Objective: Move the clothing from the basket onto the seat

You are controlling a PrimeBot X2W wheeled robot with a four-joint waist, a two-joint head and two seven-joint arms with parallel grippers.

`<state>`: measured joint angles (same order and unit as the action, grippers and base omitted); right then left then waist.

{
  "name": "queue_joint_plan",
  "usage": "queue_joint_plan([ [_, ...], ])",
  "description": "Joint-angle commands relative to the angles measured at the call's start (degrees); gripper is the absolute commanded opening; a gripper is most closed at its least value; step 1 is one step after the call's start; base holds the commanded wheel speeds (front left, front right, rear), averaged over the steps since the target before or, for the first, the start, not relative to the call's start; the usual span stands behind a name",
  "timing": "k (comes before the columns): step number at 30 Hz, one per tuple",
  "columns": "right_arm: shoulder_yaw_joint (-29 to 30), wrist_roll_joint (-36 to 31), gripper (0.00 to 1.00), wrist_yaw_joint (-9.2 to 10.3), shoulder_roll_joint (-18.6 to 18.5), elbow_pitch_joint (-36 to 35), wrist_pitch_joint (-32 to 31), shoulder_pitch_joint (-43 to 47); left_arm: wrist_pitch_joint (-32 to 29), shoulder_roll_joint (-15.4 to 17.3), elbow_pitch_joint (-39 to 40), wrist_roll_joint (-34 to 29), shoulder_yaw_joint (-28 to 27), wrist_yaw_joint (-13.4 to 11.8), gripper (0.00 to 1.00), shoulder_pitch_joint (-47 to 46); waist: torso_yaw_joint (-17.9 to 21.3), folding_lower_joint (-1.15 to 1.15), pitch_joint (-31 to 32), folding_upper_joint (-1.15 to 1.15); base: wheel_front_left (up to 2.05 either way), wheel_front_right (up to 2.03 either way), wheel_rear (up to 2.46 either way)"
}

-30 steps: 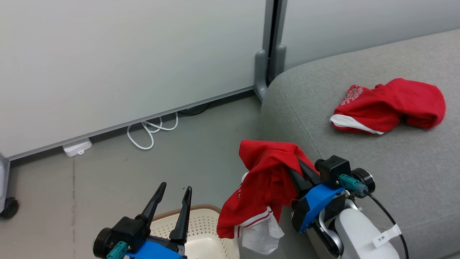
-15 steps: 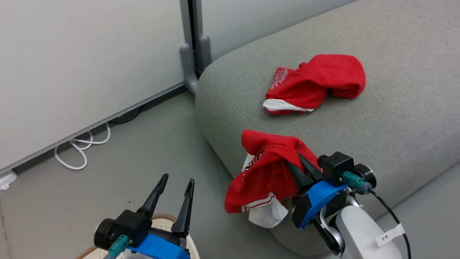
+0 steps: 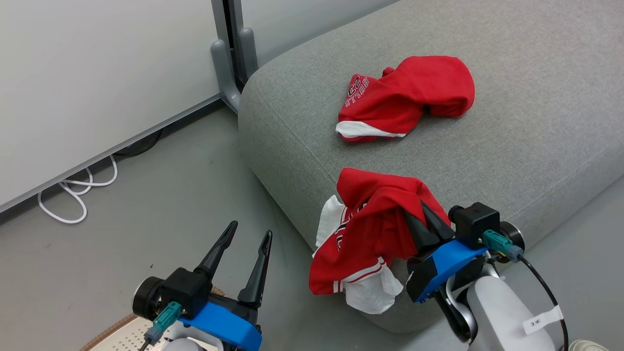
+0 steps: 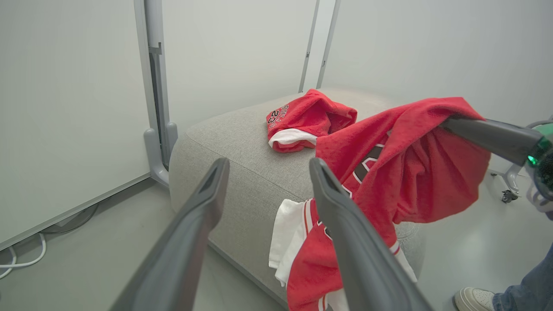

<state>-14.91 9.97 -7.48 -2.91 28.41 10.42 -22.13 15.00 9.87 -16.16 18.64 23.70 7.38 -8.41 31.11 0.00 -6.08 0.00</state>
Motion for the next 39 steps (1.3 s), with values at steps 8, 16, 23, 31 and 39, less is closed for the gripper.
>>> queue_joint_plan([
  [8, -0.1, 0.7, 0.0, -0.03, 0.0, -0.3, -0.6, -3.0, 0.3, 0.7, 0.1, 0.0, -0.4, 0.1, 1.0, -0.9, 0.1, 0.0, -1.0, 0.0, 0.0, 0.0, 0.0],
  [16, 4.9, 0.2, 0.0, -0.03, 0.0, 1.0, -2.6, -17.7, 0.3, 2.4, 2.1, -1.6, -2.2, 0.1, 1.0, -1.7, 0.6, 0.0, -6.9, 0.0, 0.0, 0.0, 0.0],
  [23, 13.4, -0.8, 0.0, -0.02, -2.8, 3.9, -4.8, -35.3, 0.3, 5.4, 6.6, -4.6, -3.4, 0.1, 1.0, -4.9, -0.5, 0.0, -18.0, 0.0, 0.0, 0.0, 0.0],
  [31, 26.0, -4.6, 0.0, -0.02, -11.7, 7.3, -1.2, -48.6, -0.7, 8.6, 12.9, -6.8, -2.5, 0.1, 1.0, -10.1, -4.9, 0.0, -30.7, 0.0, 0.0, 0.0, 0.0],
  [39, 34.3, -11.6, 0.0, -0.02, -15.7, 18.4, 1.4, -50.2, -0.9, 8.5, 16.3, -8.1, -0.4, 0.0, 1.0, -15.2, -11.0, 0.0, -37.7, 0.0, 0.0, 0.0, 0.0],
])
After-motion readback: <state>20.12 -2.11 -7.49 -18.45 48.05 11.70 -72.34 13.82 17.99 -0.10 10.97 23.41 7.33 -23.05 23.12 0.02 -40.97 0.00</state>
